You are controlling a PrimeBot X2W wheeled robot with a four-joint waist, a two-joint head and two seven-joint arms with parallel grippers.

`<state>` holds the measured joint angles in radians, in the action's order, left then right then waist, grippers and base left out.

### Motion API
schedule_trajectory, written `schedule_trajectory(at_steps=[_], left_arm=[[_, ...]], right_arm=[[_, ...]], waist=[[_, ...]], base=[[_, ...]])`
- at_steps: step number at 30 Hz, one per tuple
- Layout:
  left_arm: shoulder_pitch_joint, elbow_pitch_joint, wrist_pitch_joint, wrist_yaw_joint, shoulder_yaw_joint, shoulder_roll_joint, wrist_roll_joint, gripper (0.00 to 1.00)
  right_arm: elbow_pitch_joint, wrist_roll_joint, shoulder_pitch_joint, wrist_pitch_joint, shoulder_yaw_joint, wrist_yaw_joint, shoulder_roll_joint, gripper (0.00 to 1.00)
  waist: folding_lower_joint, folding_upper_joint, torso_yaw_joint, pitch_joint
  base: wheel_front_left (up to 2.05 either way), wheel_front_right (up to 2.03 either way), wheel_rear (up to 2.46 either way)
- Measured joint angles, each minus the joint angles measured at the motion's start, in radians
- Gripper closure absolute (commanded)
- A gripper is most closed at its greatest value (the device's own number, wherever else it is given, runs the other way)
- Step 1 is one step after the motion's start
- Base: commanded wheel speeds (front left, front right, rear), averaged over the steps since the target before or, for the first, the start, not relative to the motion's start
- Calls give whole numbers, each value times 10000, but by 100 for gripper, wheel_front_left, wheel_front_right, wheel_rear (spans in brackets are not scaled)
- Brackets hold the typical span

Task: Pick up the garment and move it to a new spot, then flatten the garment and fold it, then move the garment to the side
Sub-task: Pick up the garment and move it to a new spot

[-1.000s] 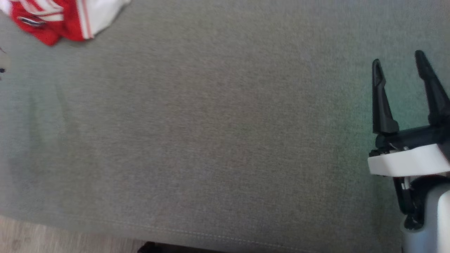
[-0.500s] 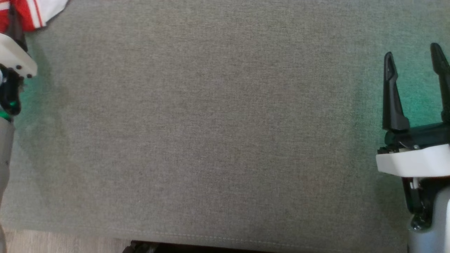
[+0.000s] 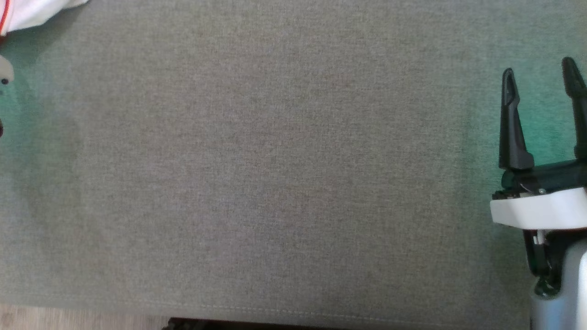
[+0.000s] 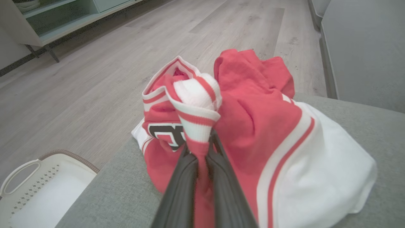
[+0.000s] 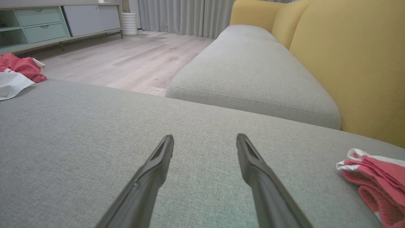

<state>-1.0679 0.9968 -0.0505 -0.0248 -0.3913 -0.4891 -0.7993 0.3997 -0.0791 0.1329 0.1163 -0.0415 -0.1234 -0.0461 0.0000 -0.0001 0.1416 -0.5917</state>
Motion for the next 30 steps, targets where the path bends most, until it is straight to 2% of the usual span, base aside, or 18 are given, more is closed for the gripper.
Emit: schedule_trajectory(at_steps=[8, 13, 18, 23, 27, 30], left_arm=[[-331, 169, -295, 593, -370, -174, 433, 100], [-810, -481, -146, 844, -899, -215, 836, 100], [-1005, -1446, 345, 963, -1327, 27, 984, 100], [-1024, -2535, 869, 961, -1528, 723, 786, 100], [-1028, -3480, 1260, 938, -1580, 1592, 299, 100], [-1008, -4249, 1480, 736, -1559, 2345, -307, 100]], right_arm=[[-951, 366, 8, -525, -50, 0, 2, 0], [-1720, 763, -25, -922, -169, 0, 4, 0], [-2506, 1246, -334, -1371, -245, 0, 6, 0], [-3177, 1745, -907, -1733, -215, 0, 15, 0], [-3524, 1962, -1142, -1933, -173, 0, 17, 0], [-3611, 2027, -1312, -2040, -173, 0, 17, 0]], waist=[[-1, 0, -93, 955], [-1, 0, -192, 1926], [-3, 1, -365, 3094], [-4, 1, -685, 4301], [-4, 1, -1048, 5136], [-6, 1, -1392, 5577]], base=[[0, 0, 0], [0, 0, 0], [0, 0, 0], [0, 0, 0], [0, 0, 0], [0, 0, 0]])
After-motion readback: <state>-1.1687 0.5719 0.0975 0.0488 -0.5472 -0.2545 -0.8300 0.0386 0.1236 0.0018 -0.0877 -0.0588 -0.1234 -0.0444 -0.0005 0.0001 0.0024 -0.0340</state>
